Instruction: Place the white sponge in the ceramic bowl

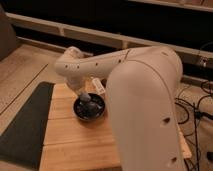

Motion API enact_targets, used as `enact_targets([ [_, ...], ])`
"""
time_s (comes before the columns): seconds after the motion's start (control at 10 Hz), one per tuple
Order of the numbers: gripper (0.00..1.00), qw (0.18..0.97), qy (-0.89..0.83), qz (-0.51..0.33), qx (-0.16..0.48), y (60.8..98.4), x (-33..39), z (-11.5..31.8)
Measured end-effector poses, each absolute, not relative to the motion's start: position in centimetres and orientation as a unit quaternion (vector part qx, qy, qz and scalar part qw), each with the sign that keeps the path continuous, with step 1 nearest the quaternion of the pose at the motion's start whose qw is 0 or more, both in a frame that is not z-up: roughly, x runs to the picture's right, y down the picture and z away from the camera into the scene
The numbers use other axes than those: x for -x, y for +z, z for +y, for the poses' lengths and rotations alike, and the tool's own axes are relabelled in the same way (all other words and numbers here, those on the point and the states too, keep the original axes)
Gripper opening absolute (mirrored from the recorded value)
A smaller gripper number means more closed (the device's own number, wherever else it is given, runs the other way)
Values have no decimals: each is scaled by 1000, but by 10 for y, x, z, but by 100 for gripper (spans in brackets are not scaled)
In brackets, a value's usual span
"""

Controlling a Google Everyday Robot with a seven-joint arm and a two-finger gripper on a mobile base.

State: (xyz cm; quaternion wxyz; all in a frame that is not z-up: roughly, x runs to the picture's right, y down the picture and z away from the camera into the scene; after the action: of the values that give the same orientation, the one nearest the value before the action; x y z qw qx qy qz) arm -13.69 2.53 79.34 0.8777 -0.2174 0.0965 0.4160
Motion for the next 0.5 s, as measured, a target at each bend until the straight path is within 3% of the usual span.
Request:
enact_targets([
  [0.3,0,869,425,106,229,792,137,45],
  [0.4,3,869,425,106,230,792,138,45],
  [0.5,12,869,425,106,229,791,138,45],
])
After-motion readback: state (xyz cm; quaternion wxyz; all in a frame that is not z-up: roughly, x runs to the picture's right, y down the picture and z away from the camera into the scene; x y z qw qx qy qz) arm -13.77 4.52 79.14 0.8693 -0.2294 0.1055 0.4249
